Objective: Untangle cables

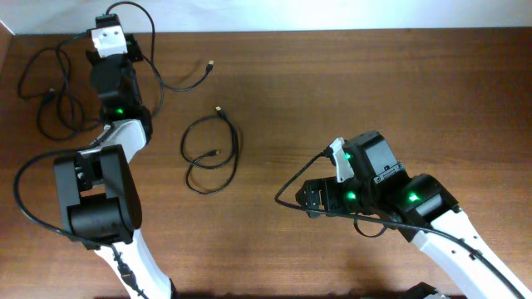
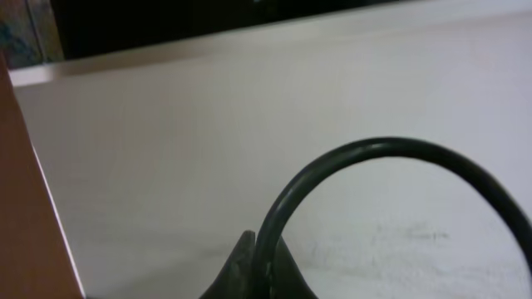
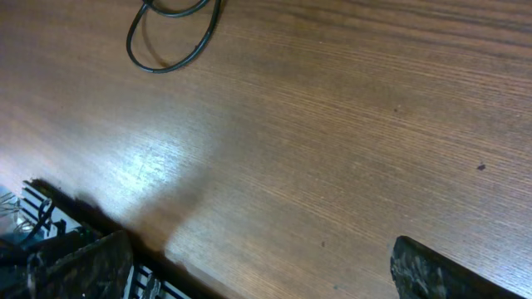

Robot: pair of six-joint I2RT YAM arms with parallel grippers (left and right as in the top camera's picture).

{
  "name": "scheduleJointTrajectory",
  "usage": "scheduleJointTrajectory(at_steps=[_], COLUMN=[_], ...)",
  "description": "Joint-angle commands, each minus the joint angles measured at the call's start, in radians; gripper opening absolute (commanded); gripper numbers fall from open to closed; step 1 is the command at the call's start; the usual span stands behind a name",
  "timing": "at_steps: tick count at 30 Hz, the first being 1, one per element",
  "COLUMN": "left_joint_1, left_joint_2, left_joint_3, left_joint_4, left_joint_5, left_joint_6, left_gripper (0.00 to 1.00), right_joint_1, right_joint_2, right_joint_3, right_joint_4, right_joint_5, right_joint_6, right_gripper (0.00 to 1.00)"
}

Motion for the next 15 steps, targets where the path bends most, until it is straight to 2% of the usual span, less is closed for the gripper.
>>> scheduleJointTrajectory(at_steps=[1,4,8,15], left_joint_1=[0.015,0.015,0.015,0.009], left_joint_2=[0.061,0.088,0.176,0.350], left_joint_3=[0.082,0.164,0.278,0.341], left_joint_4=[0.026,0.012,-0.096,-0.137], left_joint_5=[0.040,0.041,0.059,0.057], left_joint_6=[0.000,-0.060,-0.060,-0.098], left_gripper=[0.00,0.00,0.00,0.00], right_joint_1=[-0.001,-0.001,-0.001,-0.001], right_joint_2=[-0.002,-0.002,-0.002,-0.002], right_joint_3=[0.009,0.009,0.009,0.009], right_joint_4=[0.000,0.000,0.000,0.000], right_joint_5=[0.005,0.005,0.005,0.005], right_joint_6=[-0.004,-0.004,-0.004,-0.004], right_gripper=[0.98,0.98,0.99,0.98])
